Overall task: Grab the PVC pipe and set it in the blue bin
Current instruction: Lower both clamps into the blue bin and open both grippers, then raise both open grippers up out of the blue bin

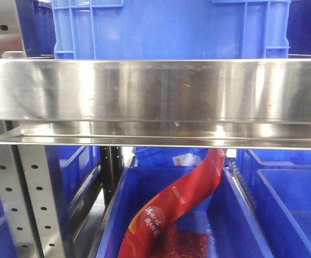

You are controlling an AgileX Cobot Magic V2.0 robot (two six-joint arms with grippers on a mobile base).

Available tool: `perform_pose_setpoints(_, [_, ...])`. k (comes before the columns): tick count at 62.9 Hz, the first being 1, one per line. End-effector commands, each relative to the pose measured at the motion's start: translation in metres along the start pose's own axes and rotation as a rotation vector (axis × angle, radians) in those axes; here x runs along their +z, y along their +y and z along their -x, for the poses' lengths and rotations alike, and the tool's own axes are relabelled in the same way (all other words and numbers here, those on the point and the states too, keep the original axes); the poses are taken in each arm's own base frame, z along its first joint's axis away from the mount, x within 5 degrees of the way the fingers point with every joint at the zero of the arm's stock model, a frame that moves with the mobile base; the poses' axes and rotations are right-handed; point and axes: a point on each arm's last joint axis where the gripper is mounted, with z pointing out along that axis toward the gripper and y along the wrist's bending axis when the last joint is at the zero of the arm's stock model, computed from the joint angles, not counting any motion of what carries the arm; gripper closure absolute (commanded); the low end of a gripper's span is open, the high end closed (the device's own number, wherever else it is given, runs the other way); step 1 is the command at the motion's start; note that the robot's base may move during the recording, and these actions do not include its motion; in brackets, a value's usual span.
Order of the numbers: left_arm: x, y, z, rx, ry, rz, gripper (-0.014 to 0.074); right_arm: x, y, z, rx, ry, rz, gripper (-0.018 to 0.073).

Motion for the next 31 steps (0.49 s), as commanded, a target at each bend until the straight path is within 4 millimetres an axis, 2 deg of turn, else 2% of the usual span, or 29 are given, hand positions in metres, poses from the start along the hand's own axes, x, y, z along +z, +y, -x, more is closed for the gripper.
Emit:
perform_pose_setpoints(1, [-0.009,0.001,0.01,-0.006,-0.035,0.0,0.0383,-0.008,0.0,0.006,-0.012,-0.031,0.001,0.0446])
perform_pose_setpoints(5, [-0.009,0.001,0.01,-0.006,-0.035,0.0,0.0503,-0.006,0.0,0.006,-0.012,-0.032,0.001,0.0559])
perform_pose_setpoints(12, [-0.008,0.001,0.009,-0.003,-0.031,0.001,0.0703,0.001,0.0,0.005,-0.013,-0.04,0.001,0.0705])
perform_pose_setpoints(14, [-0.008,0.001,0.009,0.0,-0.031,0.002,0.0707,0.002,0.0,0.005,-0.013,-0.04,0.001,0.0728])
perform_pose_setpoints(27, [-0.008,0.001,0.009,0.001,-0.031,0.003,0.0707,0.005,0.0,0.004,-0.014,-0.039,0.001,0.0728])
perform_pose_setpoints(31, [-0.014,0.001,0.012,0.002,-0.025,0.003,0.0707,-0.001,0.0,0.006,-0.012,-0.049,0.004,0.0728])
